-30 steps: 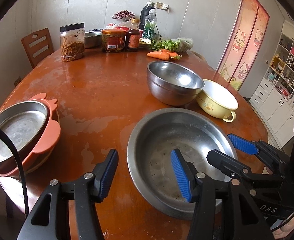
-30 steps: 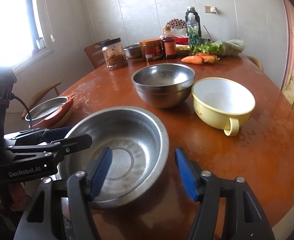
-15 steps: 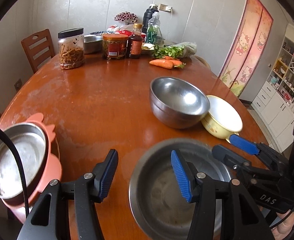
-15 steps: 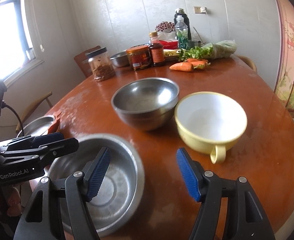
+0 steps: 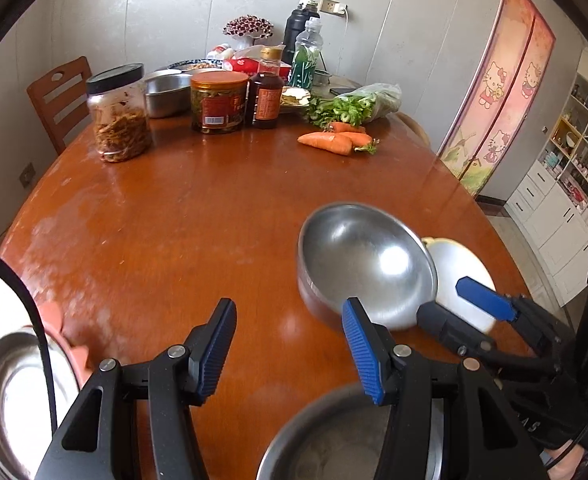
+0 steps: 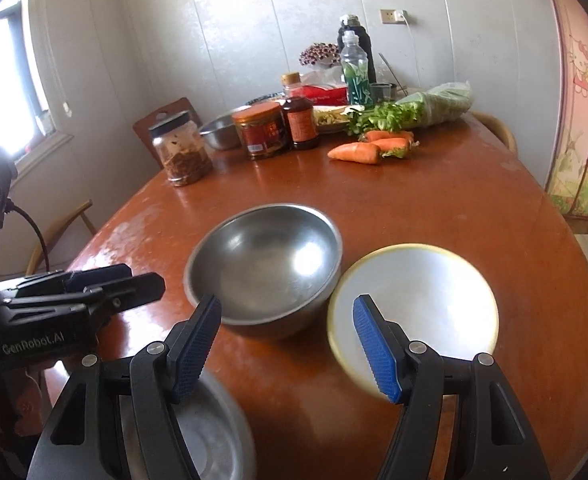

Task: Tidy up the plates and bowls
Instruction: 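Move the left gripper to the steel mixing bowl rim and grasp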

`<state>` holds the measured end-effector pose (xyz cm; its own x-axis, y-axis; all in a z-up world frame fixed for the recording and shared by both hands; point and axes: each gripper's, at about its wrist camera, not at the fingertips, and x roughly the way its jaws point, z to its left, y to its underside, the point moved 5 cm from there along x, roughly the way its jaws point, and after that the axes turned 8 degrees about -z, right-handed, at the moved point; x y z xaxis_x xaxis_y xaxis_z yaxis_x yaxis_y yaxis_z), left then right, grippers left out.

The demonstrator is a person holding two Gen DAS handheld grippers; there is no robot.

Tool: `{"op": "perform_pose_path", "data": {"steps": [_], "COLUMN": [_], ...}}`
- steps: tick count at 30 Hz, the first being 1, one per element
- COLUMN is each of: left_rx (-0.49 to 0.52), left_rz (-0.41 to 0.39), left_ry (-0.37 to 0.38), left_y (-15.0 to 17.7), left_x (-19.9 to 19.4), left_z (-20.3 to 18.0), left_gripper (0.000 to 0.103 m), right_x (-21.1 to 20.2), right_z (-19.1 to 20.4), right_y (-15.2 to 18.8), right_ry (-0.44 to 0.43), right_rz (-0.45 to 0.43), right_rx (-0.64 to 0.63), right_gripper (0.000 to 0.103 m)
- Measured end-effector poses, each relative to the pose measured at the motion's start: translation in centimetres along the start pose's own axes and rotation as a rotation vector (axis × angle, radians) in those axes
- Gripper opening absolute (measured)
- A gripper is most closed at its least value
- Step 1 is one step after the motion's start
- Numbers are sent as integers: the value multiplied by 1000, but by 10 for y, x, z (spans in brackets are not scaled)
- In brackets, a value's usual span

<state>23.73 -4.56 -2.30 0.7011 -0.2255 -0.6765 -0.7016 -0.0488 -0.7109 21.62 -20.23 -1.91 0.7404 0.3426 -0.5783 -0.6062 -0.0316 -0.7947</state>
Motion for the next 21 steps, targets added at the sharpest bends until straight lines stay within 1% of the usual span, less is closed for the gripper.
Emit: {"op": "perform_pose_path", "data": {"steps": [3,5,9,11,14,18,21], "left_rx": [-14,-11,-19,-22,-30,-56,-50], "left_rz": [24,43,74,86,99,106,97], "left_ry": [4,-15,6,9,41,135,122], "left_y": [-5,-7,-9,-8,-6,-6,-6], "left_x": [14,23,39,43,49,52,52], "left_z": [1,2,0,-1,-4,-12,-13], "left_gripper": [55,55,55,55,53,48,48], "right_x": [11,19,29,33,36,37,37], "right_z": [-2,-4,-5,-2,-1,1,2], "right_y": [-4,-6,-7,-7,-6,-6,-5], "right_ry": [6,7,7,-2,1,-11,-7], "right_rz": [13,18,32,32,33,31,31], "right_rx": [-16,-25,-33,-47,-64,-72,-84], "right_gripper": [70,69,62,60,58,58,58]}}
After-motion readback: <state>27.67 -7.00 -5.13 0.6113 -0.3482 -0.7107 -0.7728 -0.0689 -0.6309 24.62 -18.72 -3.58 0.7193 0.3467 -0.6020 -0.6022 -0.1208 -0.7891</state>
